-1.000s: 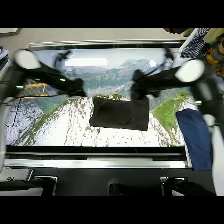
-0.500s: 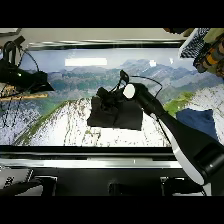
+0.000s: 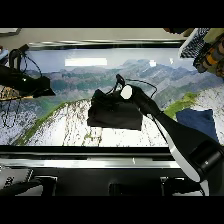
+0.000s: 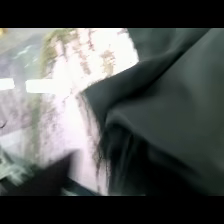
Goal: Fold the clothes and pants, and hang the long-sleeved shirts on hangers.
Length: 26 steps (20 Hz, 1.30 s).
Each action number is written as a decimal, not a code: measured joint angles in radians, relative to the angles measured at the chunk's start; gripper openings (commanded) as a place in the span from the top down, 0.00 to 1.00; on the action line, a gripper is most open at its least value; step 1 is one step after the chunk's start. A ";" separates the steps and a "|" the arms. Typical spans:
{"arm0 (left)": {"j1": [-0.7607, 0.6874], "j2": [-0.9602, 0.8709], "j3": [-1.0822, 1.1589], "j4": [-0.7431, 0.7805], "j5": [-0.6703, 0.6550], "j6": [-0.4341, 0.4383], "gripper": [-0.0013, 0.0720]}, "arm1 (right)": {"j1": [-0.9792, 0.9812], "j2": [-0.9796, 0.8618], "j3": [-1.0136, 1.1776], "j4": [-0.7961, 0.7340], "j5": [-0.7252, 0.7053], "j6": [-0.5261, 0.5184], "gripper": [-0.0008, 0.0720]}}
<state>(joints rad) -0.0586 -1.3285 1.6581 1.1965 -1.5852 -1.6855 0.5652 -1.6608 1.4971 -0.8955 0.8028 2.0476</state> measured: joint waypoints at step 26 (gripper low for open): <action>0.000 0.000 -0.024 0.001 0.093 0.006 0.96 | -0.770 0.112 -0.447 0.186 0.277 -0.731 0.09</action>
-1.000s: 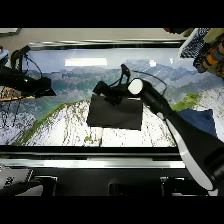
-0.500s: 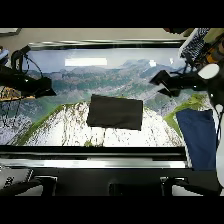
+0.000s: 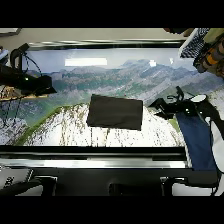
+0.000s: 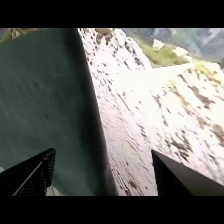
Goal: Fold the clothes and pants, and hang the long-sleeved shirts on hangers.
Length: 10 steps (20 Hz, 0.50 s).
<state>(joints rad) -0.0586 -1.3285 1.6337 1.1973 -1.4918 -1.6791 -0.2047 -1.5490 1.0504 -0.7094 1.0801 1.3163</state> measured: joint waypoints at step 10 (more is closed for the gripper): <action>0.000 -0.010 0.000 0.000 0.063 -0.007 0.96 | 0.140 -0.094 -0.039 0.093 -0.089 -0.068 0.89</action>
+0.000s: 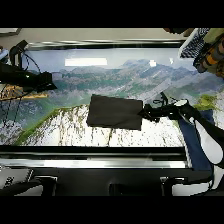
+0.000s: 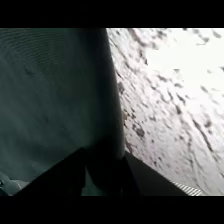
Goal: Fold the clothes and pants, and hang the long-sleeved shirts on hangers.
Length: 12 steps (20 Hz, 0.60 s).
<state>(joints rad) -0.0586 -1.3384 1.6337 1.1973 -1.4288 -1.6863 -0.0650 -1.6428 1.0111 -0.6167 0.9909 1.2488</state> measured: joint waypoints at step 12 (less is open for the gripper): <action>0.000 -0.005 -0.014 0.000 0.031 0.001 0.96 | -0.182 0.029 0.291 0.087 -0.025 0.246 0.94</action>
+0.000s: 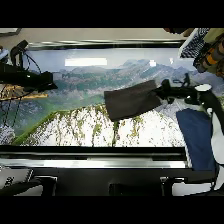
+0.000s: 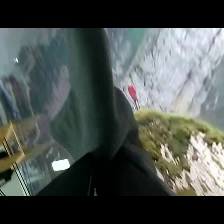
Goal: Fold the clothes and pants, and hang the long-sleeved shirts on hangers.
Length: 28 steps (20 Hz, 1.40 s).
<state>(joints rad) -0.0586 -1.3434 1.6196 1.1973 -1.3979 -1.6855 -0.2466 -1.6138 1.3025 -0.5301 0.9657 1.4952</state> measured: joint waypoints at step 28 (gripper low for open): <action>0.000 -0.020 -0.027 0.000 -0.082 -0.002 0.96 | -0.495 0.360 0.227 -0.647 0.301 0.892 0.94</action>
<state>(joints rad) -0.0586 -1.3636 1.5925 1.1973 -1.4803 -1.6871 -0.7418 -1.2537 1.5291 -1.1774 1.2663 2.3871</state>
